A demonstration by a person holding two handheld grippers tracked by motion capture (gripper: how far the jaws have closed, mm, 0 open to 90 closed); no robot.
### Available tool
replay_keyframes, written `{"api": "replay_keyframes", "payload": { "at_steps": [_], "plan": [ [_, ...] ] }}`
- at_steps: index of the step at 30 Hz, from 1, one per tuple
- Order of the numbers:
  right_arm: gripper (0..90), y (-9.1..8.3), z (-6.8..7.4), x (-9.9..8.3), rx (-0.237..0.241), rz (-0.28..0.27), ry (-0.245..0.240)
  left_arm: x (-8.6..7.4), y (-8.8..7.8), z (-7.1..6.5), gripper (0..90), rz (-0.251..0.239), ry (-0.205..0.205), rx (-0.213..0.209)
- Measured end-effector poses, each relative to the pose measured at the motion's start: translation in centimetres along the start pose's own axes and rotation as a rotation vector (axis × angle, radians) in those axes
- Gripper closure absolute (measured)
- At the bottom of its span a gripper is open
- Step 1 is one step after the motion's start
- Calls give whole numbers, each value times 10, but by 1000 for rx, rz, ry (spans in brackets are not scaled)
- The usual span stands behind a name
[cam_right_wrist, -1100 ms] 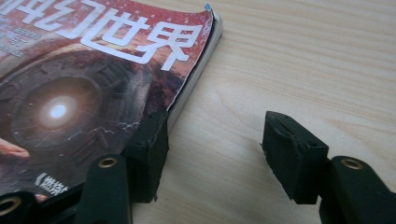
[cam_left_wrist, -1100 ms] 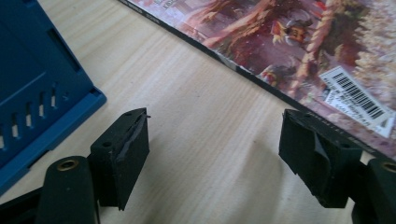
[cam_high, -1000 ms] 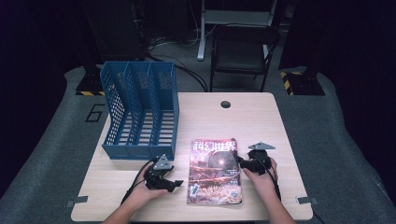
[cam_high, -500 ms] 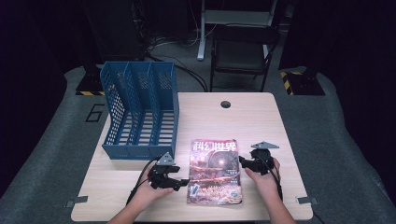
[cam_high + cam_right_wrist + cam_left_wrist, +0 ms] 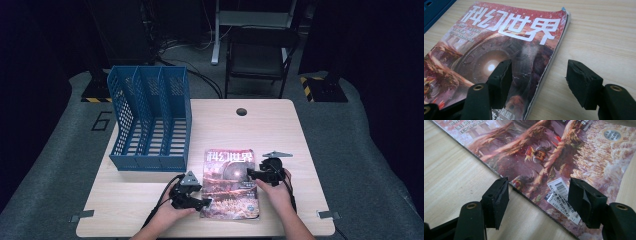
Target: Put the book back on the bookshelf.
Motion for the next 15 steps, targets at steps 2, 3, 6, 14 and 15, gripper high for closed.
{"api": "replay_keyframes", "payload": {
  "at_steps": [2, 3, 6, 14, 15],
  "plan": [
    [371, 1, 1, 0, 2, 4, 4, 0, 1, -2, 329, -5, 0, -1],
    [368, 4, 1, 0, 5, 12, 11, 0, 1, -2, 314, -3, 10, 7],
    [366, 7, 2, 0, 6, 11, 11, 0, 3, -5, 291, -10, 8, 5],
    [357, 11, 9, 1, 19, 5, 8, 0, 7, -11, 246, -6, 56, 33],
    [349, 12, 10, 1, 12, 6, 3, 0, 7, -11, 246, 0, 59, 27]
  ]
}}
Point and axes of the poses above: each handheld gripper's, and its own axes: y roughly forward along the jaws, x roughly out of its top, z roughly to its left, the point moved 5 cm from there along y, roughly forward along the jaws, and after that the axes turned 1 degree about -y, right-handed, at the moved point
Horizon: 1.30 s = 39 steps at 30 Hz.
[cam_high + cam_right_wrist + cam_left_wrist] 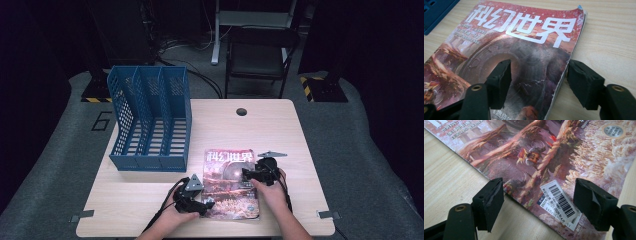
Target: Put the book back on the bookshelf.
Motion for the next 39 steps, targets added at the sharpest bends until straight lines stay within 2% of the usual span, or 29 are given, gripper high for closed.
{"api": "replay_keyframes", "payload": {
  "at_steps": [2, 4, 9, 11, 12, 14, 15, 18, 19, 22, 23, 25, 27, 30, 39],
  "plan": [
    [345, 1, 1, 0, -10, -4, -13, 0, 1, 0, 246, -5, 4, 14],
    [349, 1, 3, -1, -21, -1, -4, 0, 1, 0, 246, -5, 11, 19],
    [428, 1, 2, -1, -53, -10, -16, -1, 1, -2, 251, -15, 4, 20],
    [458, 0, 0, -1, -49, -10, 4, -2, 1, -2, 253, -19, 4, 18],
    [491, -2, -1, -1, -41, -7, 34, -2, 0, -1, 255, -22, 14, 23],
    [514, -2, -2, -1, -41, -6, 28, -3, 0, -1, 260, -29, 8, 25],
    [521, -3, -2, -1, -44, -1, 30, -2, 1, -3, 263, -35, -10, 24],
    [535, -4, -2, -2, -46, 5, 34, -3, 0, -2, 265, -32, 8, 27],
    [541, -5, -1, -2, -45, 12, 50, -4, 0, -2, 273, -38, 5, 29],
    [533, -6, -1, -3, -42, 14, 43, -5, -2, -2, 283, -31, -2, 15],
    [511, -7, 1, -4, -36, 24, 73, -5, -2, -3, 287, -36, -11, 11],
    [468, -6, 1, -3, -25, 18, 77, -5, -1, -2, 292, -50, -11, 16],
    [432, -3, 2, -2, -42, 8, 48, -5, -1, -2, 295, -56, -14, 15],
    [415, 0, 2, 0, -55, -6, 37, -6, -1, -2, 295, -62, -12, 7],
    [359, 3, 5, 2, -63, -20, 56, -7, -2, -2, 295, -75, -11, 3]
  ]
}}
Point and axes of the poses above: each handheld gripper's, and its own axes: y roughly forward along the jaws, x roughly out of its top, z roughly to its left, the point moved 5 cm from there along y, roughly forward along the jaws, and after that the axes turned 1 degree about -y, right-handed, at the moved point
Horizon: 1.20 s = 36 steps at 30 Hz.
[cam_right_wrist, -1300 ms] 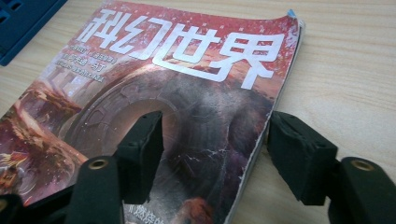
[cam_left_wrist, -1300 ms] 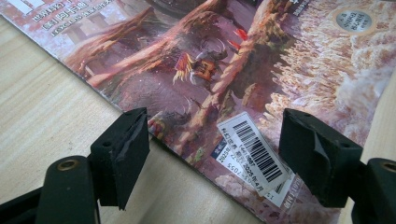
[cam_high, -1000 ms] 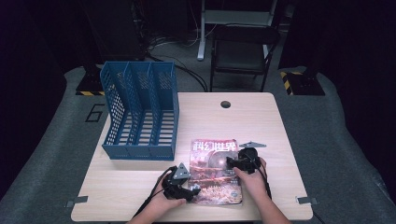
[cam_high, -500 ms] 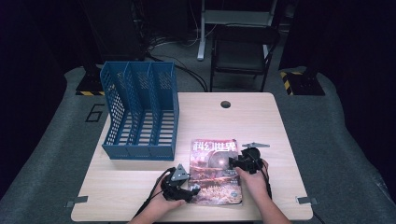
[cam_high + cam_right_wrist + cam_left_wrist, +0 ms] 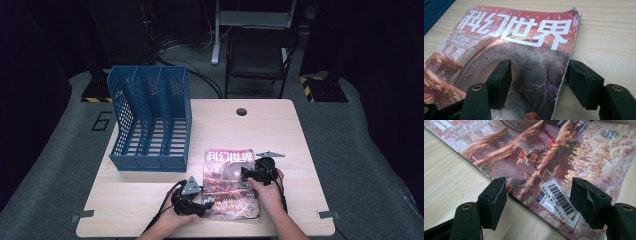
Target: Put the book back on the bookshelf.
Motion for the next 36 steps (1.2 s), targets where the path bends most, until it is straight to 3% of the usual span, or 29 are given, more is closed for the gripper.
{"api": "replay_keyframes", "payload": {
  "at_steps": [3, 5, 6, 10, 18, 21, 28, 33, 36],
  "plan": [
    [359, 0, -2, 1, 17, -6, 28, 0, 0, 0, 295, 0, 1, 1],
    [367, -1, -4, 2, 38, -9, 67, 0, 0, 0, 295, 0, 1, 0],
    [381, -2, -6, 2, 55, -8, 109, 0, 0, 0, 295, 0, 1, 1],
    [386, -4, -8, 4, 82, -20, 136, 0, 0, 0, 295, 4, 3, 1],
    [399, -17, -3, 11, 139, -86, 147, 0, 0, 0, 296, 5, 0, 0],
    [405, -24, 1, 16, 169, -120, 130, 0, 0, 0, 296, 10, 4, 1],
    [403, -24, 4, 19, 178, -107, 111, 1, 1, 0, 297, -1, -5, 12],
    [402, -11, -6, 16, 180, -90, 161, 0, 0, 0, 297, -1, -4, 5],
    [438, -7, -9, 14, 217, -85, 197, 0, 0, 0, 297, -3, -2, 4]
  ]
}}
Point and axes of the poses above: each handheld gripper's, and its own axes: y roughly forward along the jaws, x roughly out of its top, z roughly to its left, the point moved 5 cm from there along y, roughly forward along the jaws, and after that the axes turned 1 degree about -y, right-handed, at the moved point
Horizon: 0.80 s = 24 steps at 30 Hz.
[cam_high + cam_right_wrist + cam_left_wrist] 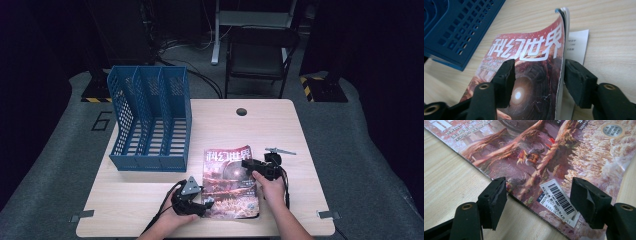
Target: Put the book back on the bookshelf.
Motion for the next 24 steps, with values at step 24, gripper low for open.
{"api": "replay_keyframes", "payload": {
  "at_steps": [24],
  "plan": [
    [522, 1, 7, -11, -12, 184, -128, -1, 0, 1, 298, -8, 0, 2]
  ]
}}
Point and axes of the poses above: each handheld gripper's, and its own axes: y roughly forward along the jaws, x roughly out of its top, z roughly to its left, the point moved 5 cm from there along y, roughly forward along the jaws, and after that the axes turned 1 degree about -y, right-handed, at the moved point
